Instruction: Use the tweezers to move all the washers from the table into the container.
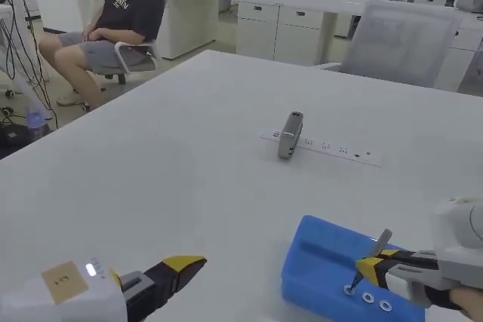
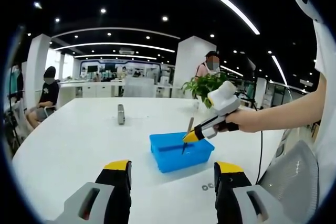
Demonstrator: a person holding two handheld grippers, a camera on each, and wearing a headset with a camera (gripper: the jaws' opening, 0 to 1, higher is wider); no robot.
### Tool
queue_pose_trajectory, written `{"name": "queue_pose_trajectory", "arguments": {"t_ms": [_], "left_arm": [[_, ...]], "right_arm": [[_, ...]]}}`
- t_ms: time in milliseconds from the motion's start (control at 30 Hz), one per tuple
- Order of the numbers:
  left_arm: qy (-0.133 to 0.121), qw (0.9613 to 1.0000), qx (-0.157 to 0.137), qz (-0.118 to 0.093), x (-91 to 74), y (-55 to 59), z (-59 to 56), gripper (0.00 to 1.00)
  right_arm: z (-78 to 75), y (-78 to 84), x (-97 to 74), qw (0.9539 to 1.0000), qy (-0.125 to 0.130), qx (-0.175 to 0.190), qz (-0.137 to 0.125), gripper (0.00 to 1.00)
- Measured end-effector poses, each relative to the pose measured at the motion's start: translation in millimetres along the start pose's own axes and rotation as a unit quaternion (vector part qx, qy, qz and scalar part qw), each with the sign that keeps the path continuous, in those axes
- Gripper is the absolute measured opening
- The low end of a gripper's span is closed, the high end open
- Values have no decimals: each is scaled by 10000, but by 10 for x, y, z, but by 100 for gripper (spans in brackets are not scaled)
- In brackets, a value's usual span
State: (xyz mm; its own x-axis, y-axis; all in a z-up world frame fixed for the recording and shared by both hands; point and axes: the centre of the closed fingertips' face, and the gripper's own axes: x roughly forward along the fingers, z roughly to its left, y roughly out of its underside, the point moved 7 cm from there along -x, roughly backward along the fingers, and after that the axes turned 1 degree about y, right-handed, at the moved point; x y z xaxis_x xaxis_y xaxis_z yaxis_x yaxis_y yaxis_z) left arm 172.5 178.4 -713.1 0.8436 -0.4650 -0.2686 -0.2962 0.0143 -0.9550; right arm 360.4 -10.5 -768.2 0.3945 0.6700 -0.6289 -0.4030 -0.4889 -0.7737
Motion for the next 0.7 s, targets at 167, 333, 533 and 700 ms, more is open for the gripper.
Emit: {"name": "queue_pose_trajectory", "arguments": {"t_ms": [167, 333, 533, 700], "left_arm": [[18, 10000, -6, 8, 4, 2, -2, 63], [13, 10000, -14, 2, 5, 2, 1, 63], [37, 10000, -13, 23, 9, 6, -1, 63], [58, 10000, -11, 42, 12, 11, -6, 63]], "right_arm": [[-5, -18, -60, 10000, 34, -19, -84, 4], [40, -23, -198, 9998, 22, -101, -149, 4], [123, -48, -436, 9993, 41, -180, -315, 4], [325, -89, -623, 9984, -155, -274, -469, 4]]}}
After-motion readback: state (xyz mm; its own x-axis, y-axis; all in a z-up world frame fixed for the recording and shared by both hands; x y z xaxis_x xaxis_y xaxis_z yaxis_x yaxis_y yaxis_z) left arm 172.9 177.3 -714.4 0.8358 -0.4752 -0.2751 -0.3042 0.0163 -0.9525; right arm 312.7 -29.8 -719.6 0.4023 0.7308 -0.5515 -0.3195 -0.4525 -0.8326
